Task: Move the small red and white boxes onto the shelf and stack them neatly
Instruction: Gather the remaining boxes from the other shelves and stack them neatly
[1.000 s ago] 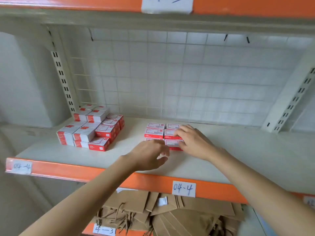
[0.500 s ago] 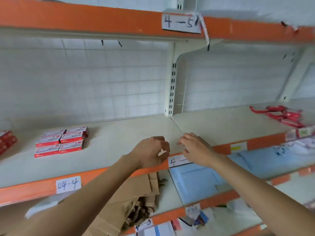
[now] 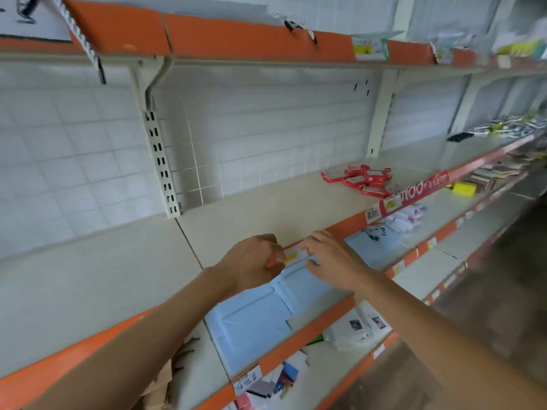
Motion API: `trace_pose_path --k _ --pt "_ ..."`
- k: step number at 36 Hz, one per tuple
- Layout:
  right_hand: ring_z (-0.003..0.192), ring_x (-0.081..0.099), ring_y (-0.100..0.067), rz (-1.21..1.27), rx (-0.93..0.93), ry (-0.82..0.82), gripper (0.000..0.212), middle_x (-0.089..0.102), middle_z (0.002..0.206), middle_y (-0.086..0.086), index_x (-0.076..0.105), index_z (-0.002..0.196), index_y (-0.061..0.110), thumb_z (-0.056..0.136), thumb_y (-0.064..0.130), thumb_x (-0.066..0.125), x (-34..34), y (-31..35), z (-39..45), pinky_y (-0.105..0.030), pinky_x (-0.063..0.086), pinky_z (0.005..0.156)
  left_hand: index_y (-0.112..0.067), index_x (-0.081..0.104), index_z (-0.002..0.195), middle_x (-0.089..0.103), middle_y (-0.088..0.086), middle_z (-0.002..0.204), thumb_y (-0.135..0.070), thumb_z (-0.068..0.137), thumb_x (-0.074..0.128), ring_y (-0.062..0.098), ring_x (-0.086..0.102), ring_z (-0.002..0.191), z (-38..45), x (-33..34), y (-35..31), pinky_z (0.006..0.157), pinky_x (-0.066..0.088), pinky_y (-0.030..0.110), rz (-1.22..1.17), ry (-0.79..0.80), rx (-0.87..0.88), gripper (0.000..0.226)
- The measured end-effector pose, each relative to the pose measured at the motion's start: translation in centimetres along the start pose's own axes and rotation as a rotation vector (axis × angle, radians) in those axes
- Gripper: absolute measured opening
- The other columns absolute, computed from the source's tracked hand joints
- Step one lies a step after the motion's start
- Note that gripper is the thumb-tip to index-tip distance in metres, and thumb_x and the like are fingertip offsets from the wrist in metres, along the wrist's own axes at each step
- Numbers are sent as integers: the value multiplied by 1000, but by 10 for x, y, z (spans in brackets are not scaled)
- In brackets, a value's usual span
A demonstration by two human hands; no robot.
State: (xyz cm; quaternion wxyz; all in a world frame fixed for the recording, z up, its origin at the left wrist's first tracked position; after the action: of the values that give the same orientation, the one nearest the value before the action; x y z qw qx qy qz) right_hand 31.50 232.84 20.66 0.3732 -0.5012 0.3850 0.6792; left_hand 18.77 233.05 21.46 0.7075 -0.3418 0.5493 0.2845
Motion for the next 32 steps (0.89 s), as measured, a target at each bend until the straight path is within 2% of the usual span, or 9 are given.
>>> trace_pose_path --k 3,7,11,15,20,26,28,31,32 --pt "113 45 -19 -5 24 -8 28 51 116 -3 54 118 10 91 17 50 -2 -36 9 -33 40 95 -20 66 98 50 -13 87 -25 89 53 14 56 88 45 10 -5 78 45 26 -15 -25 48 17" --pt "114 43 -16 -35 32 24 30 50 118 -2 52 122 11 93 19 49 -11 -78 33 -28 39 94 -23 63 114 56 -5 110 -28 91 54 13 58 95 99 15 -3 78 41 21 -40 -34 66 25" --pt "118 42 -17 -72 47 8 35 50 125 -1 50 127 14 92 17 49 -40 -123 72 -31 37 99 -20 62 115 58 -4 111 -29 91 55 13 59 95 160 10 3 80 44 22 -85 -86 57 27" --pt "122 43 -15 -57 98 -25 35 49 129 -1 50 127 13 93 17 48 -52 -163 104 -30 37 101 -19 62 115 58 -2 111 -28 91 54 13 59 97 207 17 8 78 40 19 -88 -106 60 27" --pt "120 43 -15 -88 97 60 38 49 130 0 48 130 14 93 16 48 -29 -198 121 -26 32 100 -20 63 113 59 -2 110 -29 91 55 16 60 96 238 40 6 82 46 25 -86 -45 50 26" --pt "126 40 -19 -153 63 111 41 46 136 -1 47 133 16 93 20 48 -24 -248 165 -34 36 101 -21 64 113 59 -3 109 -29 91 55 14 60 94 270 41 12 84 48 30 -66 -58 -16 25" --pt "124 42 -20 -150 41 140 35 47 134 -2 51 127 18 91 18 48 -25 -262 182 -36 38 101 -22 63 113 59 -4 109 -30 91 55 14 59 94 280 41 12 83 48 28 -59 -82 -49 25" --pt "115 49 -23 -191 10 167 11 53 122 -4 52 97 17 86 14 48 -24 -284 204 -36 43 91 -21 63 113 59 -3 108 -29 91 55 14 60 92 293 40 8 81 48 27 -72 -104 -98 25" --pt "115 49 -24 -230 -11 177 16 54 123 -3 55 100 14 86 14 48 -22 -291 210 -38 43 91 -21 63 113 60 -3 108 -29 91 55 14 60 92 297 40 6 80 48 26 -65 -101 -111 25"
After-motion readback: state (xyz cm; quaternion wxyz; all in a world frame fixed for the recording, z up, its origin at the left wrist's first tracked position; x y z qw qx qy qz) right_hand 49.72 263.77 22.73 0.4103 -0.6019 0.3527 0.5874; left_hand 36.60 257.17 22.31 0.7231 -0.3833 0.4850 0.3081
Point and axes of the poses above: each hand's wrist, its own z-axis towards the middle knuckle, its own x-axis out of the palm, y = z × x, the point moved 7 cm from there along z, towards the middle knuckle
